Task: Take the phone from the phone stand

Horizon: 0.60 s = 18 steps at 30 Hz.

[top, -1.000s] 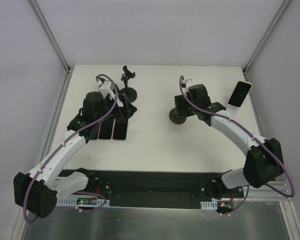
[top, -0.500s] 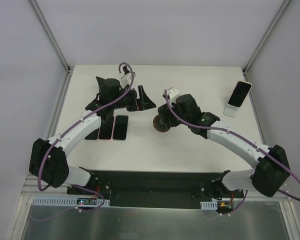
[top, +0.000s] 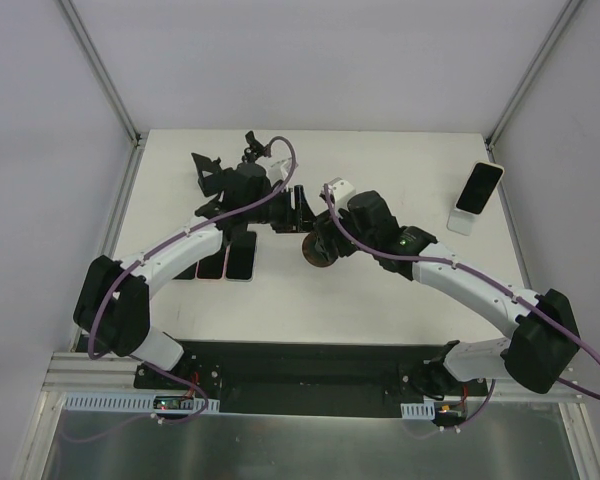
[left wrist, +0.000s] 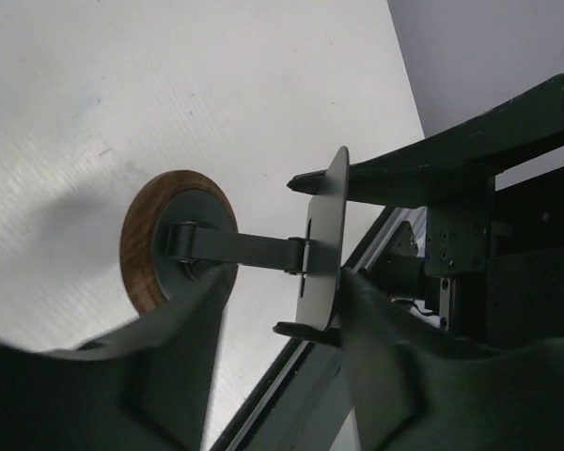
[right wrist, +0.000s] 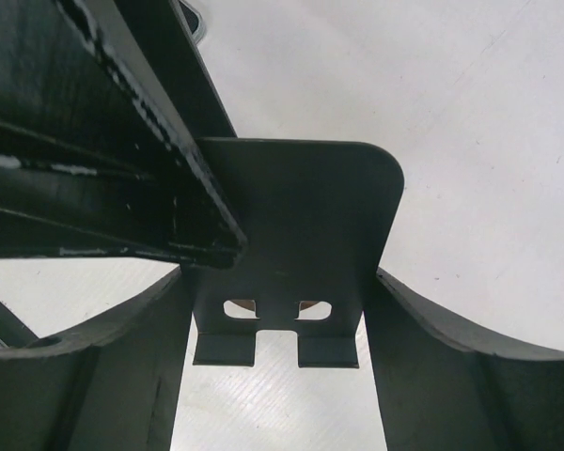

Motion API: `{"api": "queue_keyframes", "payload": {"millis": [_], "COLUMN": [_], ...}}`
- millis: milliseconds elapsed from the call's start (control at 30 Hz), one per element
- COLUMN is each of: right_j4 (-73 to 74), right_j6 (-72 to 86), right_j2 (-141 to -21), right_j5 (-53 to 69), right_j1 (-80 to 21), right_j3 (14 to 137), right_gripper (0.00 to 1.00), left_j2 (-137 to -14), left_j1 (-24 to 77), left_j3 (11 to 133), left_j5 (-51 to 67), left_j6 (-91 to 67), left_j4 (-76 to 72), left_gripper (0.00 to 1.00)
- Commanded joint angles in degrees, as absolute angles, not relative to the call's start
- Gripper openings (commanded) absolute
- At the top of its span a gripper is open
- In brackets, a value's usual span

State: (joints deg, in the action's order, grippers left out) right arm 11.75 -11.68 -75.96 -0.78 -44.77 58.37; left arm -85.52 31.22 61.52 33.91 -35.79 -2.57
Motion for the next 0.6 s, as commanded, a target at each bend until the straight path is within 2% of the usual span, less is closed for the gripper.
{"api": "queue_keyframes", "payload": {"millis": [0, 67, 100, 167, 200, 233, 300, 333, 400, 433, 500, 533, 567], "right_j4": [7.6, 7.6, 7.6, 7.6, 7.6, 7.6, 7.6, 7.6, 7.6, 7.6, 7.8, 7.9, 8.1], "right_j6": [-12.6, -12.6, -12.6, -12.5, -12.3, -12.2, -12.0, -12.0, -12.0, -12.0, -11.8, -11.5, -11.4], "right_j2": [-75.1, -75.1, -75.2, -75.1, -75.0, -74.6, -73.7, -73.2, -71.9, -71.4, -70.1, -69.4, -68.9], "right_j5": [-0.5, -0.5, 0.3, 1.2, 1.4, 1.3, 1.0, 0.6, -1.4, -2.0, -3.9, -4.6, -5.7], "right_j1": [-45.2, -45.2, -45.2, -45.2, -45.2, -45.2, -45.2, -45.2, -45.1, -45.1, -45.2, -45.2, -45.2], "right_j3": [60.6, 60.6, 60.2, 59.9, 59.6, 59.3, 58.9, 58.4, 57.7, 57.0, 56.3, 55.9, 55.0], "right_gripper": [0.25, 0.26, 0.26, 0.27, 0.28, 0.35, 0.45, 0.56, 0.68, 0.79, 0.89, 0.97, 1.00], "left_j2": [-85.7, -85.7, -85.7, -85.6, -85.4, -85.3, -84.3, -83.9, -83.2, -83.1, -82.7, -82.8, -82.8], "left_j1": [32.7, 33.1, 33.5, 33.5, 33.6, 33.5, 33.5, 33.5, 33.5, 33.5, 32.7, 32.3, 31.4], "left_j3": [64.1, 64.4, 64.5, 64.7, 64.7, 64.5, 64.3, 64.2, 64.2, 64.1, 64.2, 64.4, 64.4], "left_j5": [34.4, 34.1, 34.0, 33.4, 33.2, 32.8, 30.9, 30.1, 27.3, 26.1, 23.8, 23.2, 22.6], "left_j6": [-34.6, -34.1, -33.8, -33.1, -32.9, -32.4, -31.9, -31.4, -30.8, -30.3, -30.1, -30.4, -30.6], "left_j4": [-3.5, -3.4, -3.3, -3.2, -3.1, -3.2, -3.1, -3.1, -3.1, -3.1, -3.1, -3.2, -3.7], "left_gripper": [0.40, 0.31, 0.21, 0.11, 0.06, 0.00, 0.00, 0.00, 0.00, 0.00, 0.00, 0.00, 0.00]}}
